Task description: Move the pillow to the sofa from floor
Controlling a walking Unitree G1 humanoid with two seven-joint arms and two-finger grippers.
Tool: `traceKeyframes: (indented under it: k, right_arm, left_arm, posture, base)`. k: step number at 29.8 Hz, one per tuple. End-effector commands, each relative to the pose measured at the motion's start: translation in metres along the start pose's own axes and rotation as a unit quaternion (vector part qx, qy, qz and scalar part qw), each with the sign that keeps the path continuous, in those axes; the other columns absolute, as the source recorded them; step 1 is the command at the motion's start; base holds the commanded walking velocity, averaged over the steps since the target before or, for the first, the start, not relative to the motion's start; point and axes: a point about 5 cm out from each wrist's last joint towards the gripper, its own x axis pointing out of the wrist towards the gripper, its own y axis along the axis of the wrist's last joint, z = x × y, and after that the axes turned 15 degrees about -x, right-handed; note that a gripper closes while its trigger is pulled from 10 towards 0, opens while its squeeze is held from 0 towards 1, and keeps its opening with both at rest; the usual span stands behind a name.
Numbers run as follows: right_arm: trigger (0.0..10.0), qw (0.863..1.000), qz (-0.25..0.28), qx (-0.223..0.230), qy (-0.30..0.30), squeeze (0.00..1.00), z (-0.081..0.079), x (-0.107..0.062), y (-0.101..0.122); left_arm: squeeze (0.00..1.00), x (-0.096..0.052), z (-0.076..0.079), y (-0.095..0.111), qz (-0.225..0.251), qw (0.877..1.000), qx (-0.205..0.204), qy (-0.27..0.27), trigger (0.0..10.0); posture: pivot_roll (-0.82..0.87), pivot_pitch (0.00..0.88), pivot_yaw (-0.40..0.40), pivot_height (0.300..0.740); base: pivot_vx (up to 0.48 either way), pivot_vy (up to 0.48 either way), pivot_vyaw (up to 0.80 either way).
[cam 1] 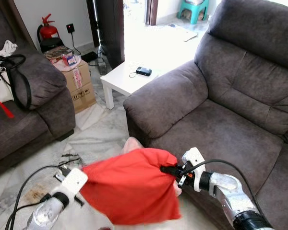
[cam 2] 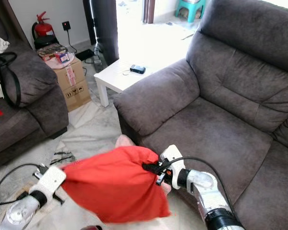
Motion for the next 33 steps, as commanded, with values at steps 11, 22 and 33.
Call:
traceKeyframes:
  k: [11, 22, 33]
  right_arm:
    - [10.0, 0.988, 0.056, 0.009, -0.144, 0.0, 0.0, 0.009, 0.004]
    - [10.0, 0.969, 0.08, 0.05, -0.229, 0.0, 0.0, 0.015, 0.005]
    - [10.0, 0.964, 0.086, 0.051, -0.244, 0.0, 0.003, 0.013, 0.006]
  left_arm:
    - [0.0, 0.027, 0.013, 0.04, 0.097, 0.991, -0.078, 0.046, 10.0]
    - [0.0, 0.045, 0.022, 0.056, 0.124, 0.985, -0.106, 0.061, 10.0]
    - [0.0, 0.044, 0.024, 0.055, 0.127, 0.984, -0.113, 0.059, 10.0]
  posture:
    - [0.16, 0.072, -0.061, 0.74]
    - [0.14, 0.026, -0.058, 0.74]
    - [0.14, 0.029, -0.033, 0.74]
  base:
    - [0.0, 0.0, 0.0]
    - [0.0, 0.0, 0.0]
    - [0.0, 0.0, 0.0]
